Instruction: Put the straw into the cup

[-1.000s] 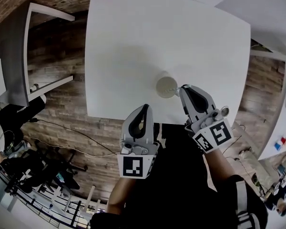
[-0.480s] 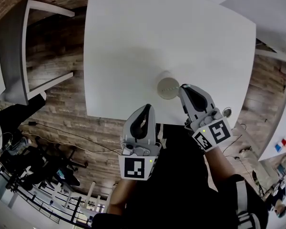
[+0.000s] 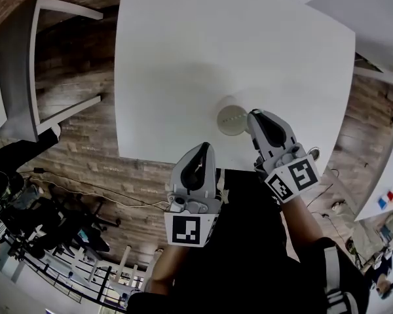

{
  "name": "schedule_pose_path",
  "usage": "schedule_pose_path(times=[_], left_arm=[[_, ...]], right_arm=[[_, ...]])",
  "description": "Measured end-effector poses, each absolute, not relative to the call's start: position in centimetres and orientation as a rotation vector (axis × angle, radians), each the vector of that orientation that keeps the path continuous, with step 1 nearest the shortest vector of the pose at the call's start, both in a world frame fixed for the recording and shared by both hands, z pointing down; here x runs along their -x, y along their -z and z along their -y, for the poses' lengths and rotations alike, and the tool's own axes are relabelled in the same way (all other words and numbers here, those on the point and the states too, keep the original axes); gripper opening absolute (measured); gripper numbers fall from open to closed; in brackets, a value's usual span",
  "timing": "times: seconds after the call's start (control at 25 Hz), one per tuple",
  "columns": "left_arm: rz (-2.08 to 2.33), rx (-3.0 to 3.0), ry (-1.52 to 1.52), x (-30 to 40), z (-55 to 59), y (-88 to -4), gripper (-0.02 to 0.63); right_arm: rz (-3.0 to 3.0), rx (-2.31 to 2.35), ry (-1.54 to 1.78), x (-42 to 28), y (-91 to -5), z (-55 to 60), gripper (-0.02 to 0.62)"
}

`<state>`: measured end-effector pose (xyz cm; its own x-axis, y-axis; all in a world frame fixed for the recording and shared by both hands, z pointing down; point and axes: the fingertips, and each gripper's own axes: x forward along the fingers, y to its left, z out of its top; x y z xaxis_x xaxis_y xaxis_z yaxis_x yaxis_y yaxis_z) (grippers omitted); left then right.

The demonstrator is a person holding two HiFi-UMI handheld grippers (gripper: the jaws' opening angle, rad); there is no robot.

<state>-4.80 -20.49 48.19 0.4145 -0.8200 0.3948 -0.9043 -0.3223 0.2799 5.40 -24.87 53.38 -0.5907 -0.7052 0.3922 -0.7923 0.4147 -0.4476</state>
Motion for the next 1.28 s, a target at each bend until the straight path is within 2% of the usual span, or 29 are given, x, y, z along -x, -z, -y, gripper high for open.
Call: schedule_pose_path(times=[1.28], left_arm=[[1.485,-2.193,-0.247,5.6,19.7,-48.6,0.003]], right_arm=[[2.498,-1.357,-0.949,-6.0,-54.8,25.7,0.026]])
